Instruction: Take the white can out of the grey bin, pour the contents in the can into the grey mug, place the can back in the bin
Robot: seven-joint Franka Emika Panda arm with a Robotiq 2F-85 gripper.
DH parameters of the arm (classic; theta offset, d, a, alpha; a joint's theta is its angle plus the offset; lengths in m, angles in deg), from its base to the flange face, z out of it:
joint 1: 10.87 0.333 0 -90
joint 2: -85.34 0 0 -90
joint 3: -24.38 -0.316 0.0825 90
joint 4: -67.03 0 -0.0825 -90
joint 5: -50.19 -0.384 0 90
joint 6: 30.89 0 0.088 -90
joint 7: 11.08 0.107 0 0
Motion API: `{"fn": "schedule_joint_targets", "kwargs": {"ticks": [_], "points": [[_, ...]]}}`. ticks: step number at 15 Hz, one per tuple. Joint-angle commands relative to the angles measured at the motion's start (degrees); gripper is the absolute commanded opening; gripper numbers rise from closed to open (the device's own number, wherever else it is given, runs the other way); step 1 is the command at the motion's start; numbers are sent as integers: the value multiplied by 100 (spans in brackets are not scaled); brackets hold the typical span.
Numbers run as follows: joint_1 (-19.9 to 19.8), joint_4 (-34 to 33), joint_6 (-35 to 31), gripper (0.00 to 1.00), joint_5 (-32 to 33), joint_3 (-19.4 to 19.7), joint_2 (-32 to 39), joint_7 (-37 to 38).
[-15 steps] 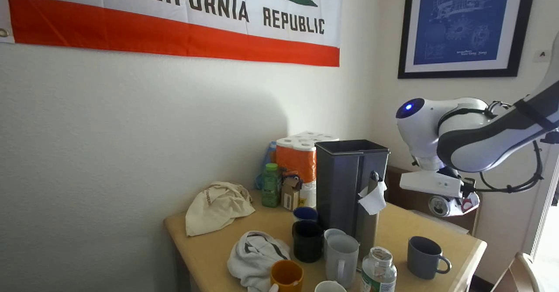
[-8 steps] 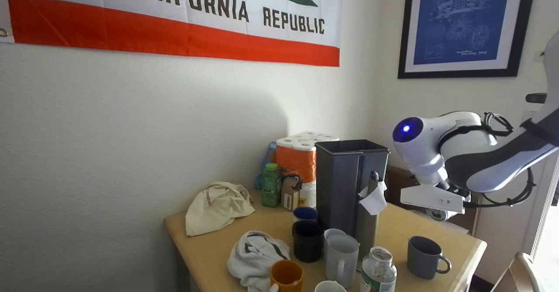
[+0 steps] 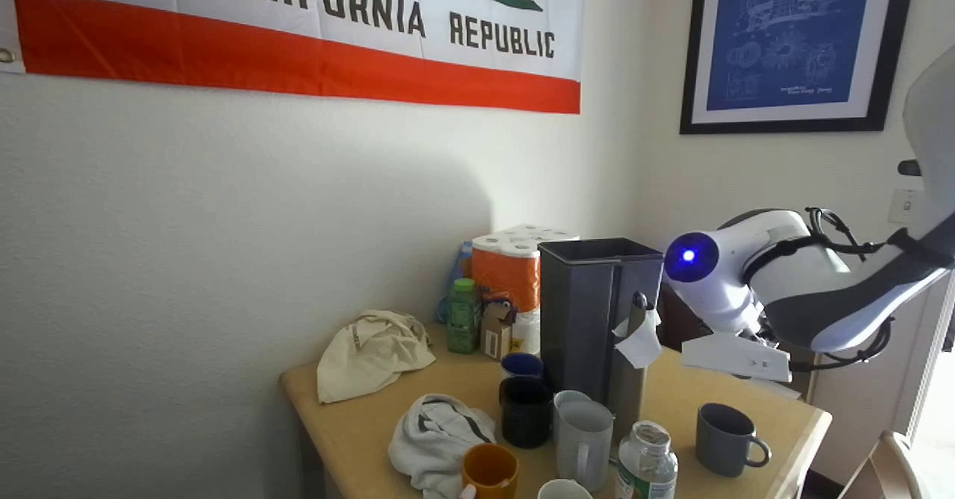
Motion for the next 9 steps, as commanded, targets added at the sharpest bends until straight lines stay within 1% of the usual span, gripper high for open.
{"fn": "schedule_joint_targets", "kwargs": {"ticks": [1,3,9], "points": [[75,62,296,8,431,-89,-15,286],[123,76,431,8,610,-116,-18,355],[201,140,897,8,889,-244,-70,334]]}}
